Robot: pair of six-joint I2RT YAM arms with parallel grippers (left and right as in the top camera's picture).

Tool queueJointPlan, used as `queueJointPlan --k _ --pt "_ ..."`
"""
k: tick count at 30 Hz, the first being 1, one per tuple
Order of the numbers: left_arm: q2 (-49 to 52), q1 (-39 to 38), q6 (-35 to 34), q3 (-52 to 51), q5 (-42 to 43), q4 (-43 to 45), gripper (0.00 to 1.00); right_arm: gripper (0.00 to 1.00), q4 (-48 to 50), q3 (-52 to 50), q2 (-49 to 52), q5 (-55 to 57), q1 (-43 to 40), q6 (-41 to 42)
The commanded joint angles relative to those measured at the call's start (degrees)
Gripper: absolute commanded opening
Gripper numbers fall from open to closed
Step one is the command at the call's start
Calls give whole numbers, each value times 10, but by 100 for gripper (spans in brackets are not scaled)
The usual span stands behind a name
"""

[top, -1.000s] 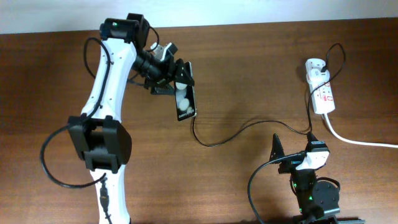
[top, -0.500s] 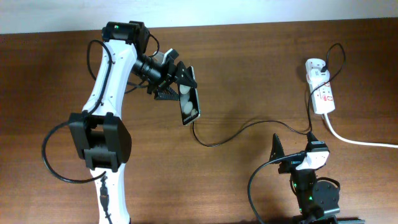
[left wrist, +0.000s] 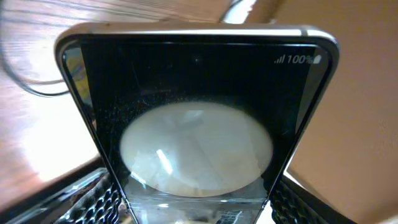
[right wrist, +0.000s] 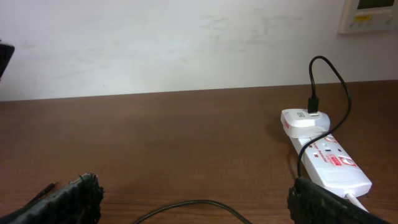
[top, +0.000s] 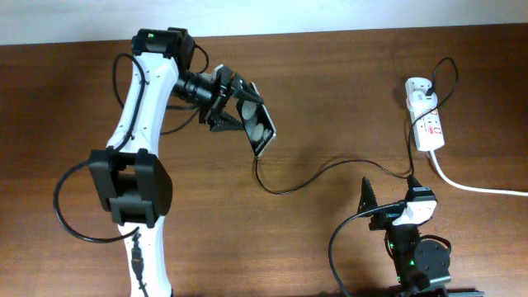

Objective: Plug charger to phone and switch on socket
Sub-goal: 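Rotate the held phone upright, port facing right, with the left gripper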

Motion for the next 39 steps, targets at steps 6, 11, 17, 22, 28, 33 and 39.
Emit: queueJointPlan --k 6,11,17,22,28,33,39 --pt "2 66 -85 -2 85 -2 30 99 -3 -4 -5 5 -5 0" --pt "2 71 -85 -2 121 -2 27 99 -3 -4 -5 5 -5 0" --pt "2 72 -134 -2 127 -2 26 99 -3 -4 -5 5 -5 0" --pt "2 72 -157 -2 154 -2 24 99 -3 -4 -5 5 -5 0" --pt "2 72 -181 -2 165 -2 21 99 -3 -4 -5 5 -5 0" --pt "2 72 -202 -2 165 -2 21 99 -3 -4 -5 5 -5 0" --pt "2 72 -204 -2 168 -2 19 99 -3 -4 -5 5 -5 0"
